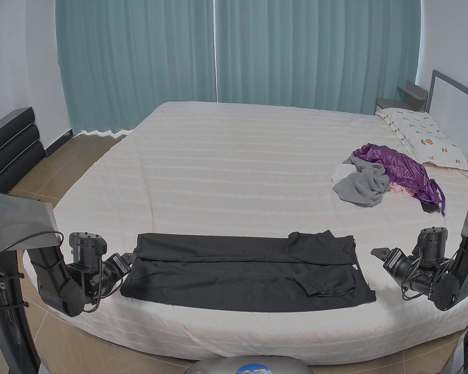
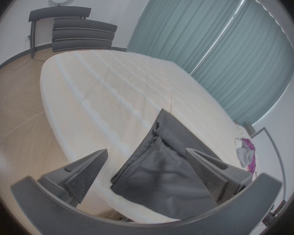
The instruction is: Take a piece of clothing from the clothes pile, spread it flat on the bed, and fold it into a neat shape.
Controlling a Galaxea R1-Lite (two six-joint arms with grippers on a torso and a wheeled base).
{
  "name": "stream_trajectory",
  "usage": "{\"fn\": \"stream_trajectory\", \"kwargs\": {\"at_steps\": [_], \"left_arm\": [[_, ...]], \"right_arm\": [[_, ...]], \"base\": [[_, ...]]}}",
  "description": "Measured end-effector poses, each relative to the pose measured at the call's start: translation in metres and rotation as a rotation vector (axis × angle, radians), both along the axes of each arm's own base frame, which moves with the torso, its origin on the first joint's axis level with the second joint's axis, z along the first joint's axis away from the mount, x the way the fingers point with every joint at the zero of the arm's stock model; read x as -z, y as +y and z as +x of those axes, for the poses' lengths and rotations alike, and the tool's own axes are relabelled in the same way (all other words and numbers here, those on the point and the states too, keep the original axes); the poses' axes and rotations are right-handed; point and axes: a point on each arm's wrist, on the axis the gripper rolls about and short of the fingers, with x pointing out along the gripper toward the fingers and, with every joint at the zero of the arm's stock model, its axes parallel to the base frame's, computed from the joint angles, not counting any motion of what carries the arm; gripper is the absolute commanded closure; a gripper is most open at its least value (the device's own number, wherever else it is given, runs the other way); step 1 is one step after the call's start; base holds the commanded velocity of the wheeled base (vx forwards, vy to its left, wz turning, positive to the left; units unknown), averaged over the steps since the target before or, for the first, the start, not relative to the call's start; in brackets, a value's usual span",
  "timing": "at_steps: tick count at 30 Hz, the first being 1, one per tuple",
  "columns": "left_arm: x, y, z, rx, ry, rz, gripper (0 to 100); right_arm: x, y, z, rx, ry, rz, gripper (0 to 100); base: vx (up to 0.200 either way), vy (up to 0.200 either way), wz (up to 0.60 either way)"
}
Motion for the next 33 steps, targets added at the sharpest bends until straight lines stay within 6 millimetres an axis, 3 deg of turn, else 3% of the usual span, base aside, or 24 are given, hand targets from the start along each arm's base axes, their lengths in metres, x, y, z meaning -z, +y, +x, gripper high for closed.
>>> {"fn": "stream_trajectory", "kwargs": {"at_steps": [11, 21, 33], "left_arm": [[-0.007, 0.001, 0.004, 0.032, -0.033, -0.045, 0], [-0.004, -0.003, -0.001, 0.179, -0.003, -0.138, 0], [0.016, -0.005, -0.003, 0.292, 0.058, -0.045, 0]], "right_arm": [[0.002, -0.002, 0.004, -0.032, 0.003, 0.067, 0], [0.011, -0.001, 0.004, -0.057, 0.031, 0.095, 0], [0.023, 0.004, 0.003, -0.081, 0.055, 0.097, 0]], "base": [[0.200, 0.000, 0.00], [0.000, 0.000, 0.00], [0.000, 0.000, 0.00]]}}
